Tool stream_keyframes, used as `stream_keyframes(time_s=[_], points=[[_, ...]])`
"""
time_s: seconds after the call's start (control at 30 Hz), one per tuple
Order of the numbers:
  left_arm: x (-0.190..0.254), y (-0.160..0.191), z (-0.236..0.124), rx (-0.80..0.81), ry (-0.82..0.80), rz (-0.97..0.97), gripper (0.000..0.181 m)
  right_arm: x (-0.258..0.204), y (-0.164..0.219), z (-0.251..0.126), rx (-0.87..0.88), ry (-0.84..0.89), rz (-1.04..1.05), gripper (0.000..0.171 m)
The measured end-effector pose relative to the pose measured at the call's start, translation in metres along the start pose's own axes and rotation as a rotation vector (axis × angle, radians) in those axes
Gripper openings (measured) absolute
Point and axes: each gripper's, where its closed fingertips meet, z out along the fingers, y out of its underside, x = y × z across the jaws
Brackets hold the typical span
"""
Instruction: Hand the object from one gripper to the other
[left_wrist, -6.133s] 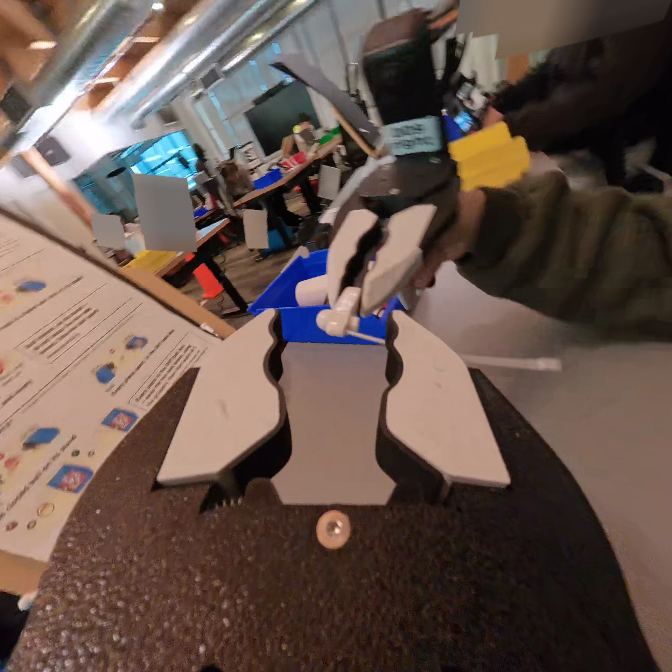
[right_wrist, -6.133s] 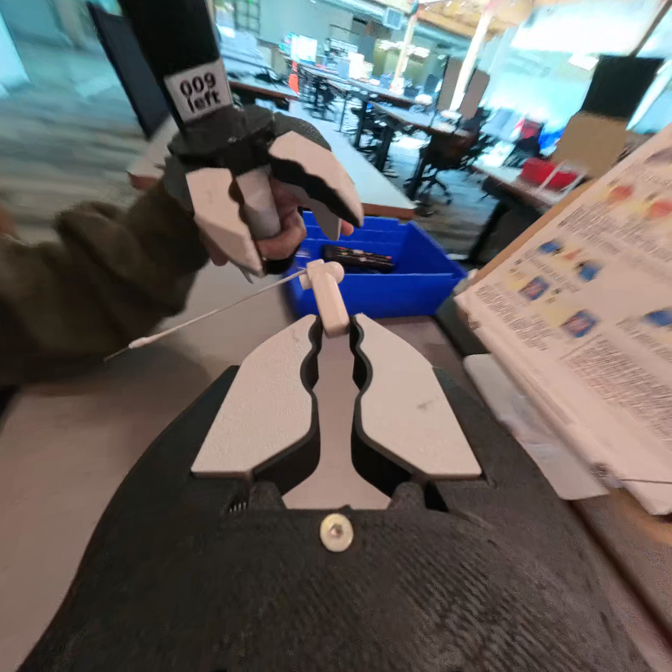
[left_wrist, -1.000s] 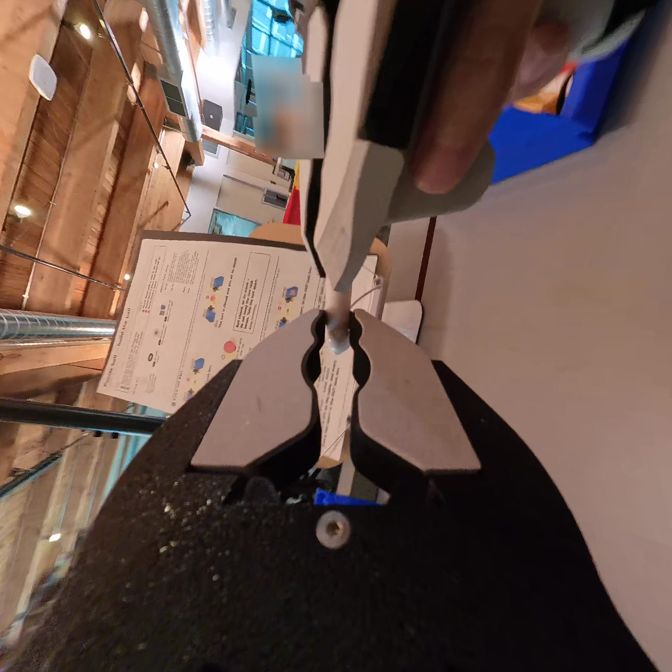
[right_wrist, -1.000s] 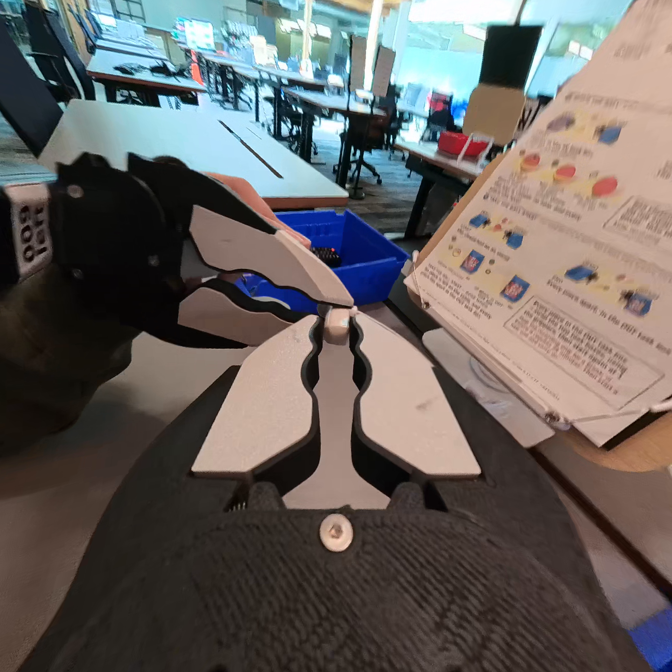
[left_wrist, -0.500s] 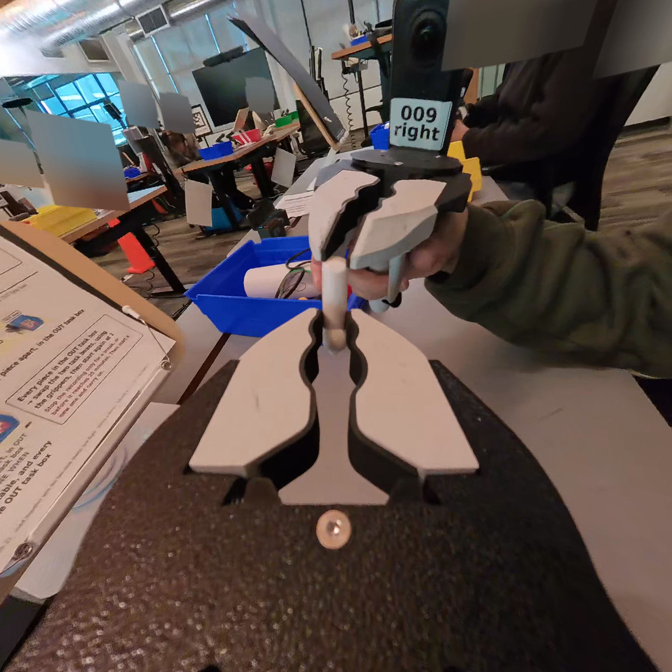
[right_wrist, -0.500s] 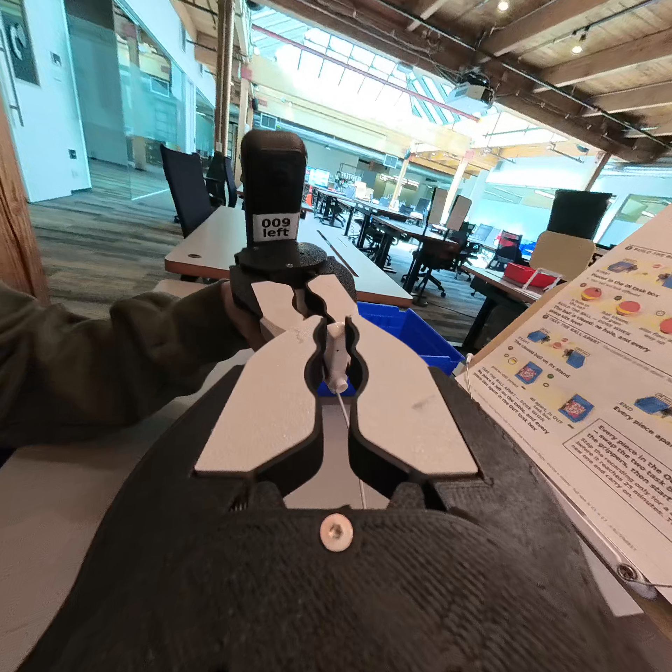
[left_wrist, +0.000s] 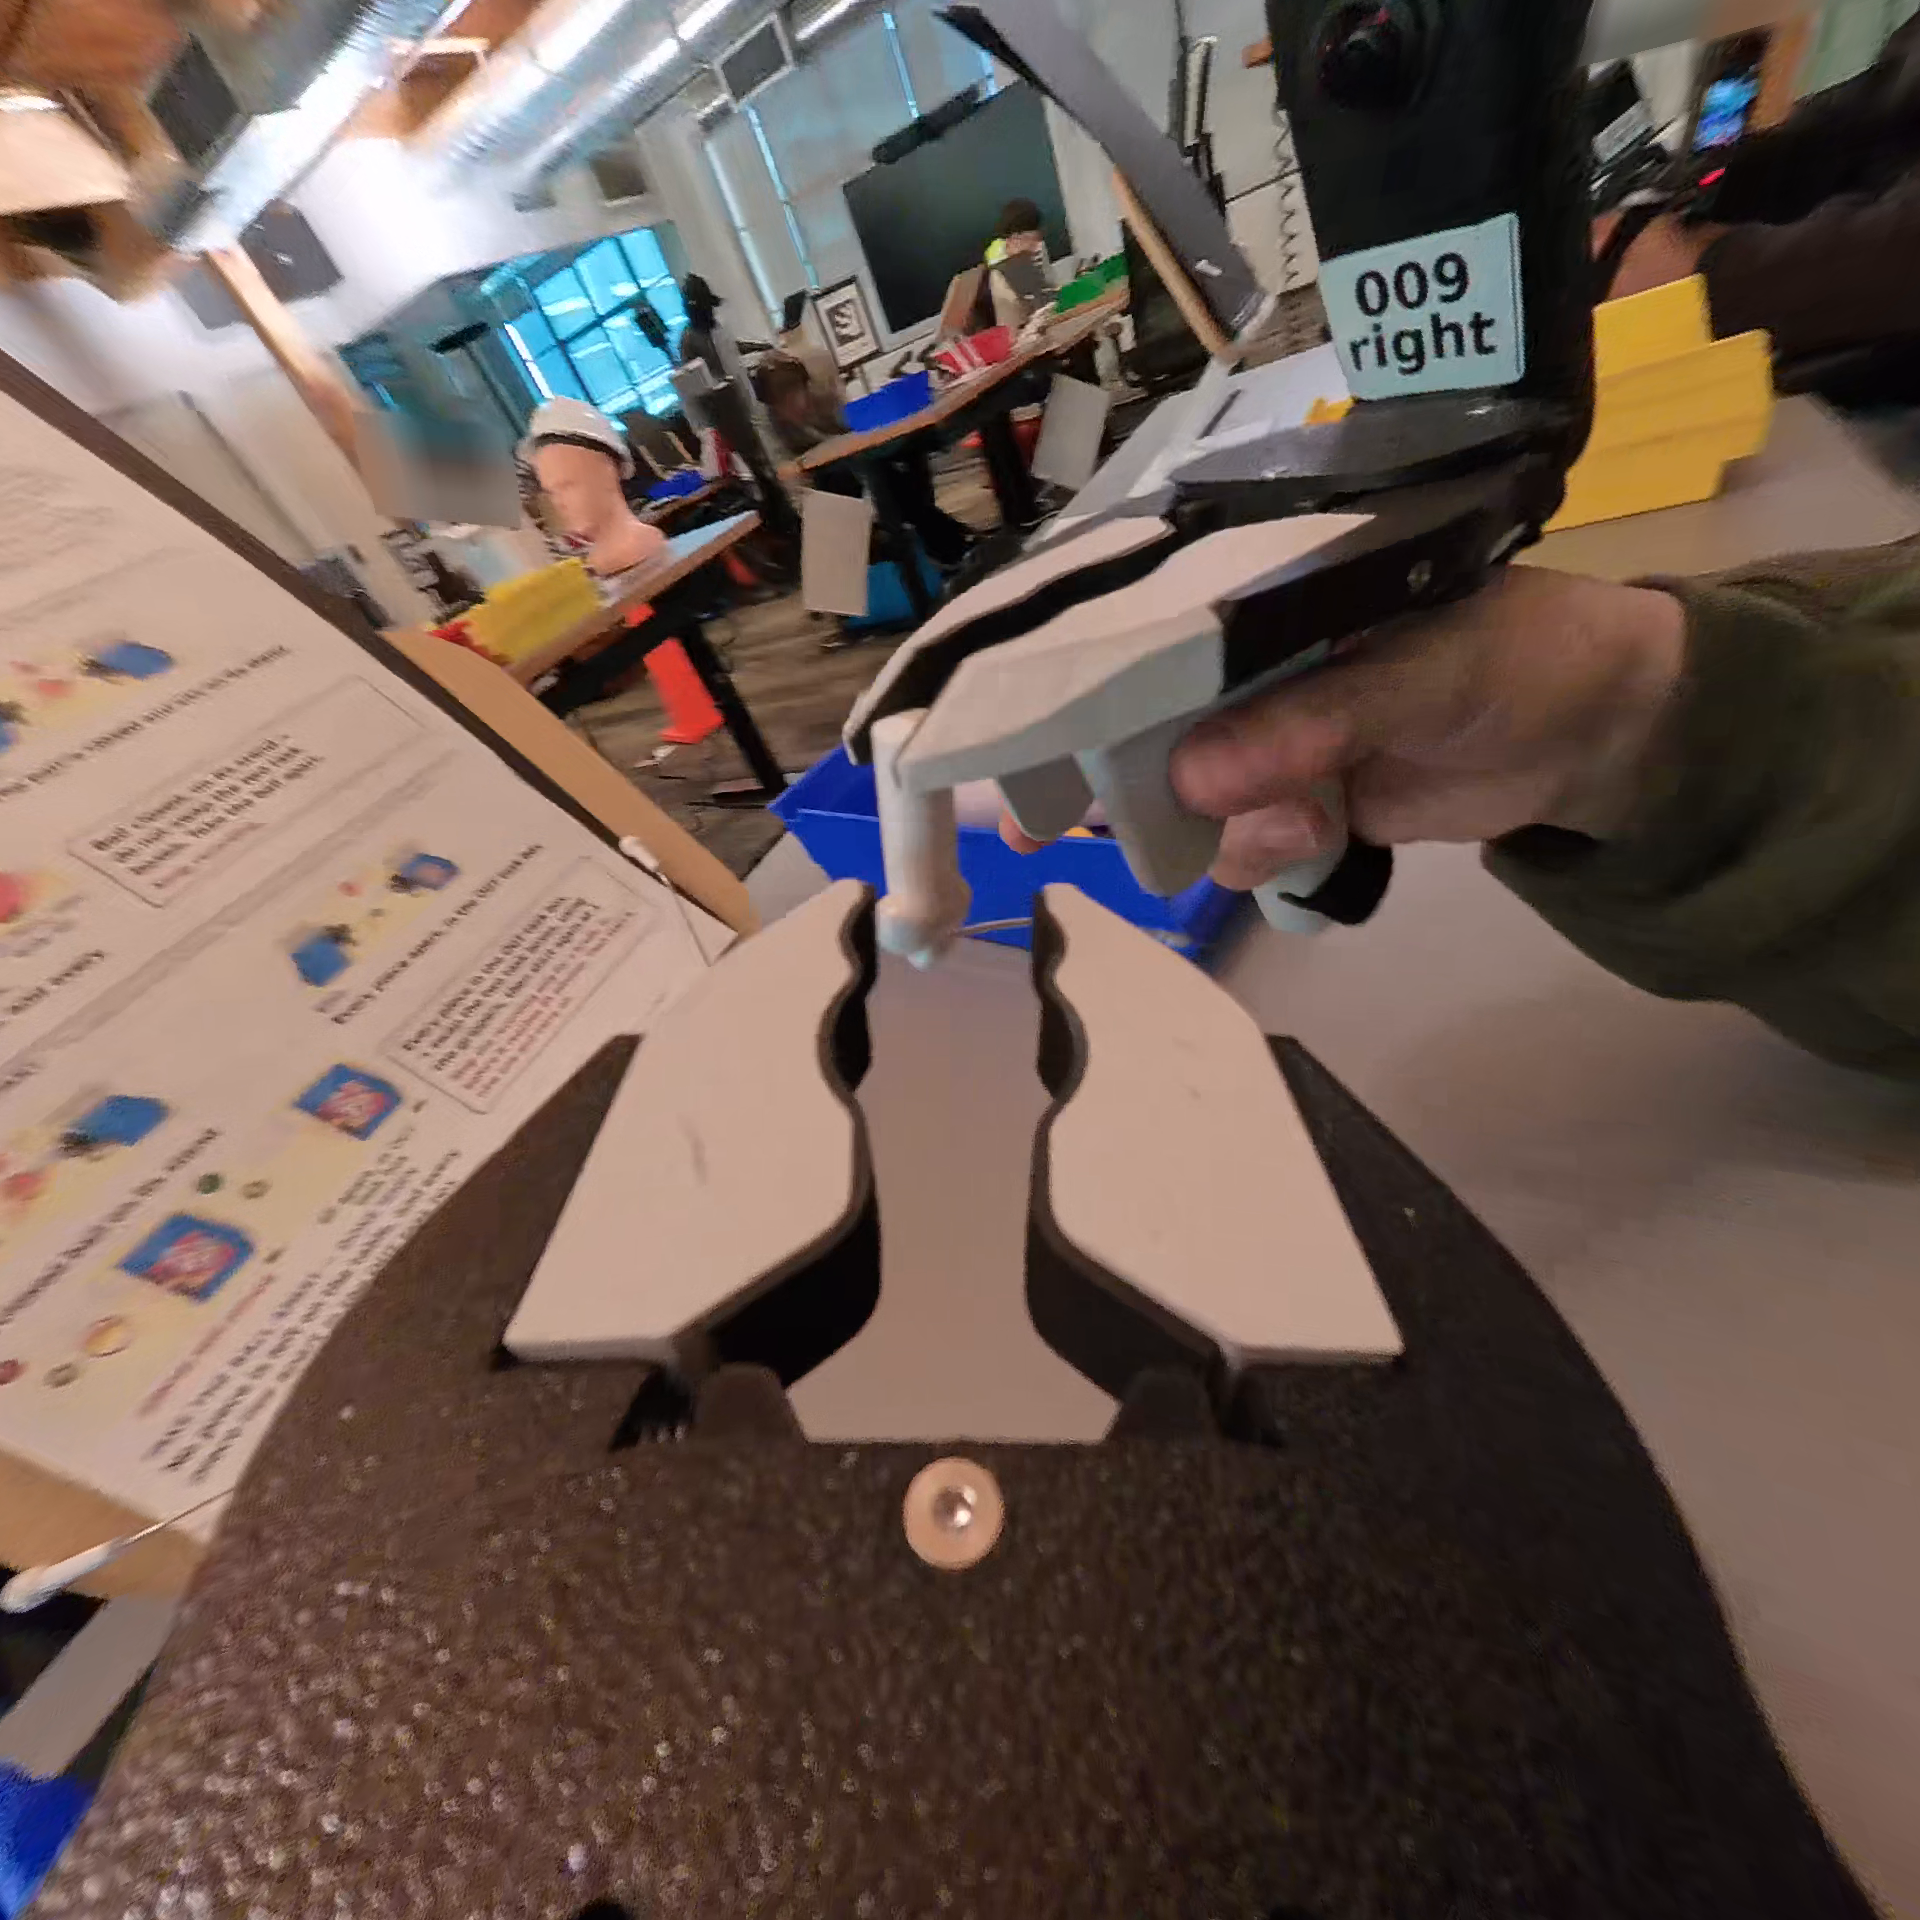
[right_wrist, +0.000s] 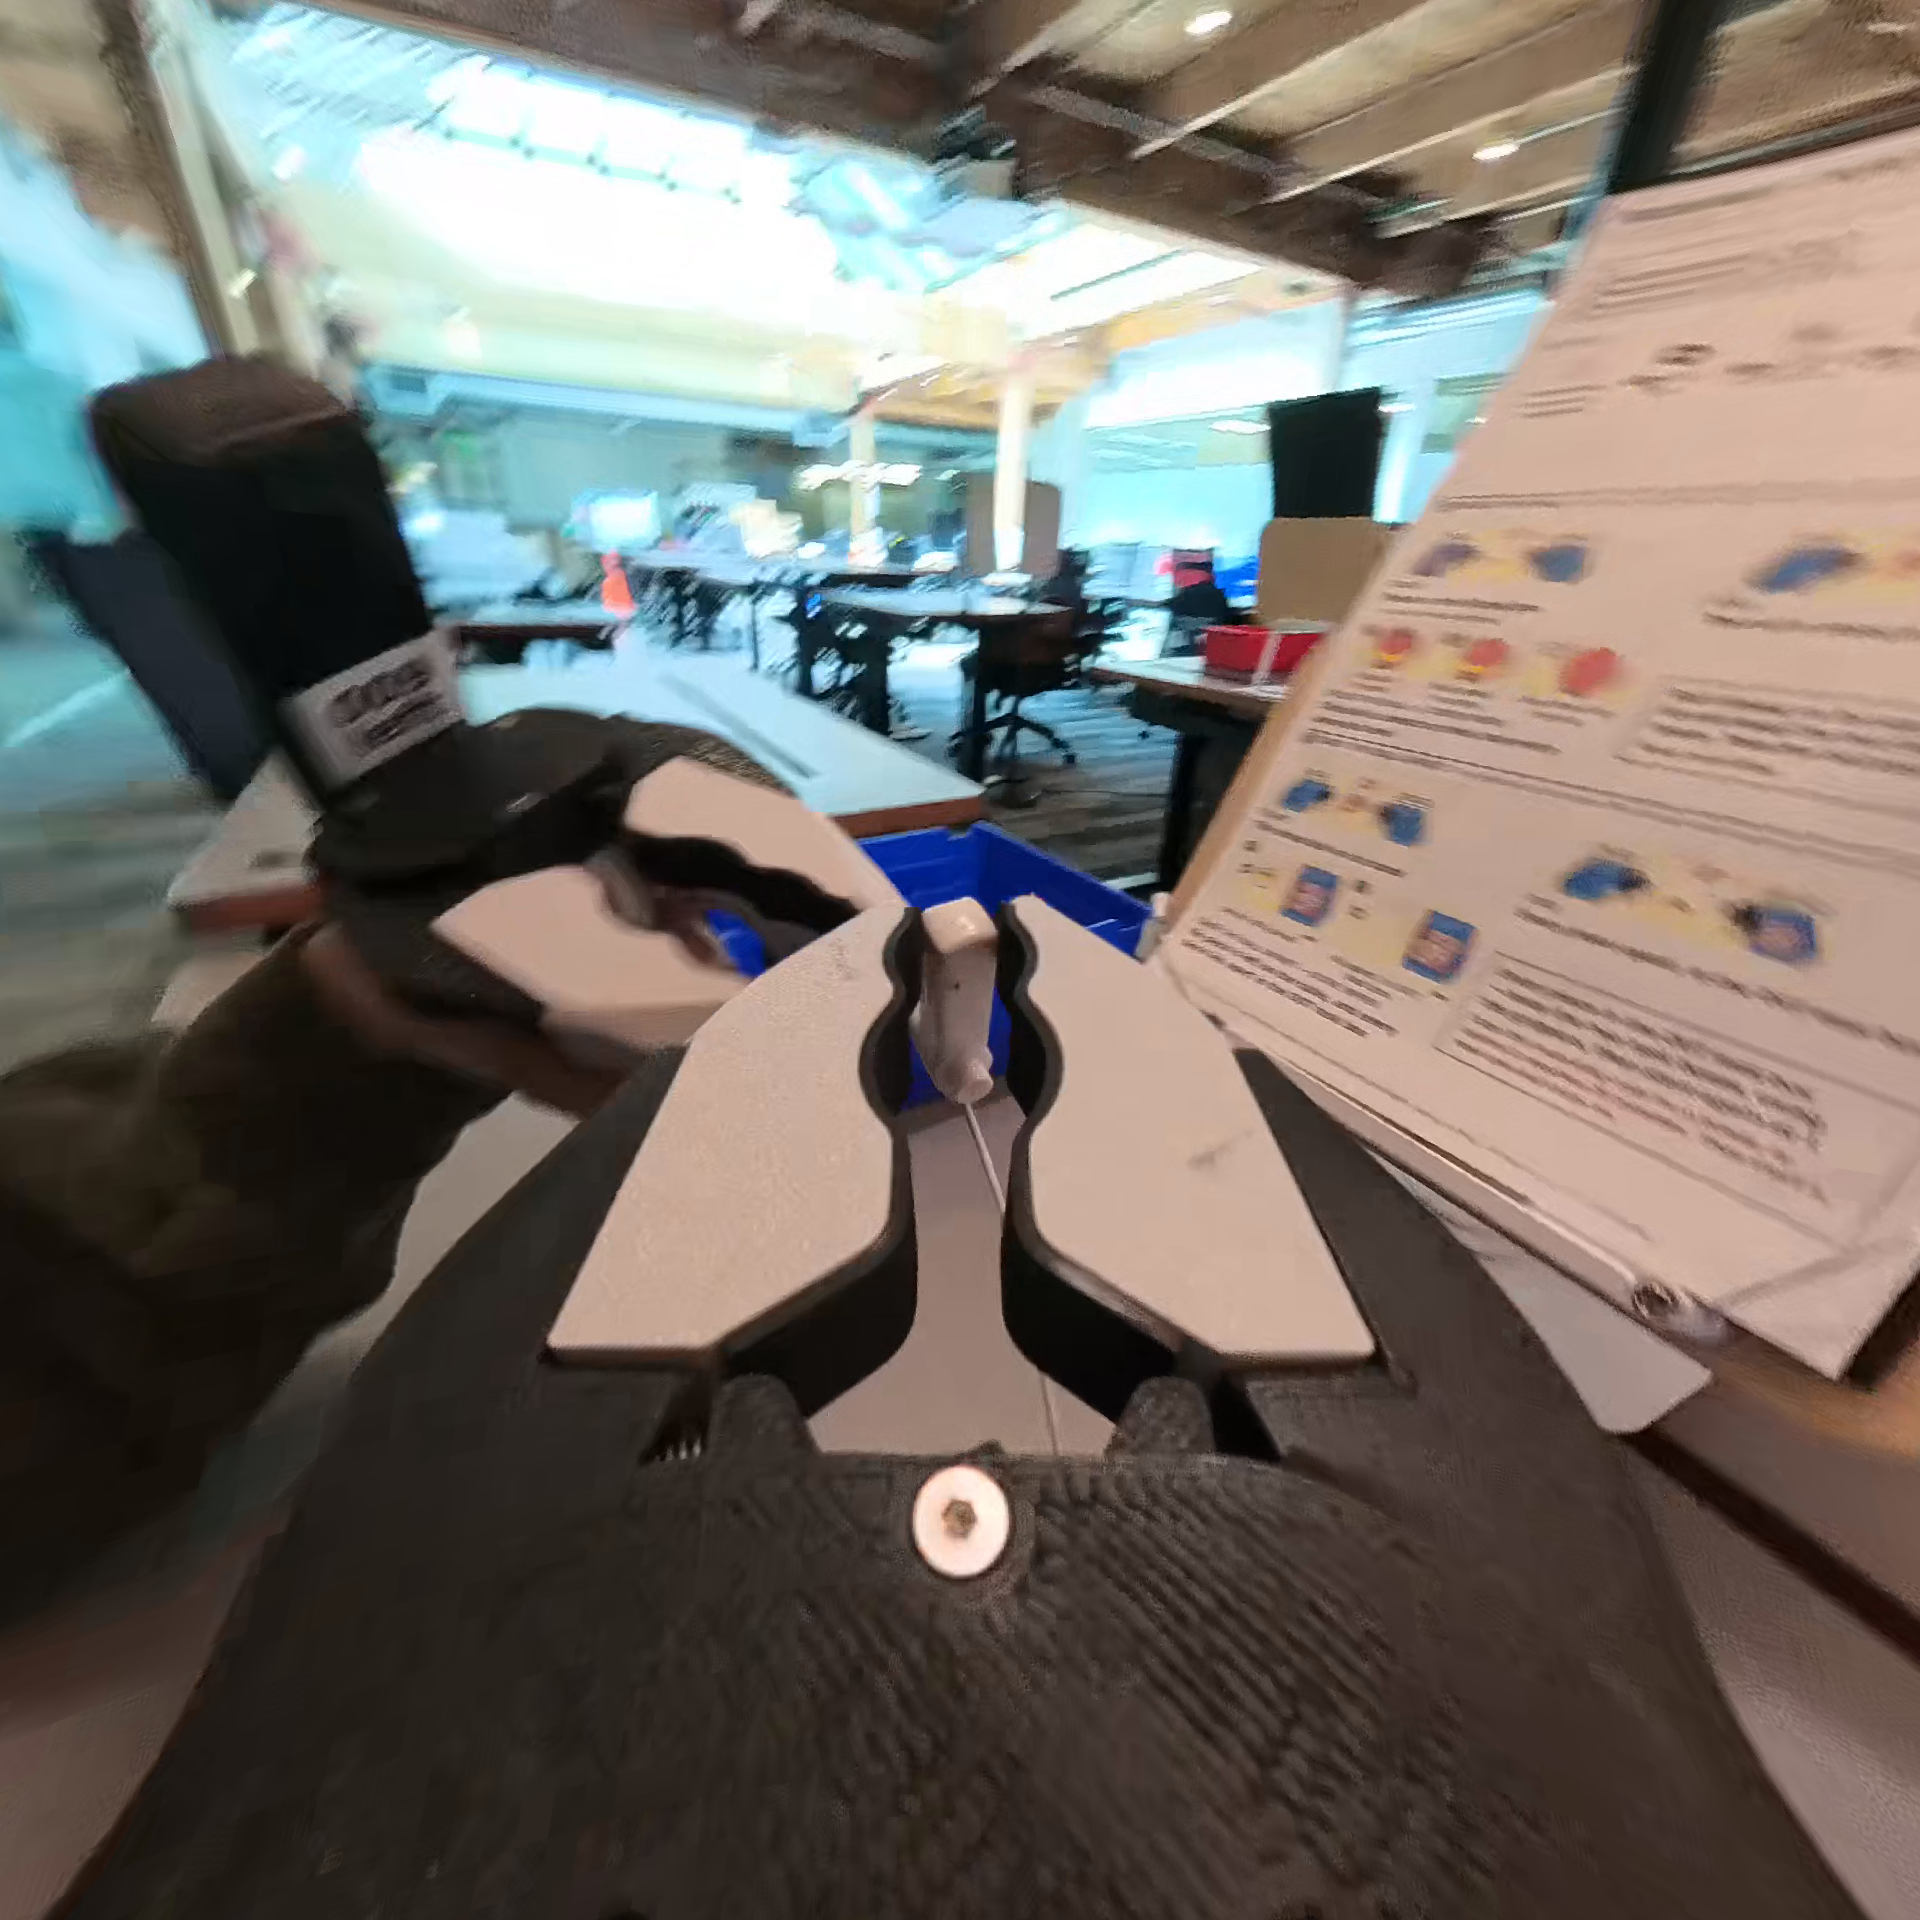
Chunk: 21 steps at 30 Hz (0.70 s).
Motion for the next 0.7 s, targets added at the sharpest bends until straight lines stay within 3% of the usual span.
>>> stream_keyframes(time_s=[0.03, 0.2, 0.5, 0.63, 0.7], points=[[-0.002, -0.001, 0.002, -0.011, -0.033, 0.023, 0.035, 0.006, -0.001, -0.001, 0.026, 0.028, 0.05, 0.013], [-0.013, -0.007, 0.008, -0.074, -0.239, 0.161, 0.036, 0.011, -0.004, -0.001, 0.098, 0.029, 0.249, 0.013], [-0.018, 0.006, 0.018, -0.205, -0.37, 0.24, 0.023, 0.007, -0.003, 0.003, 0.065, 0.102, 0.174, 0.013], [-0.016, 0.007, 0.017, -0.214, -0.328, 0.266, 0.021, -0.002, -0.004, 0.001, 0.05, 0.011, 0.051, 0.013], [-0.013, 0.012, 0.014, -0.215, -0.245, 0.204, 0.021, -0.009, -0.004, -0.004, 0.027, -0.068, -0.033, 0.027]])
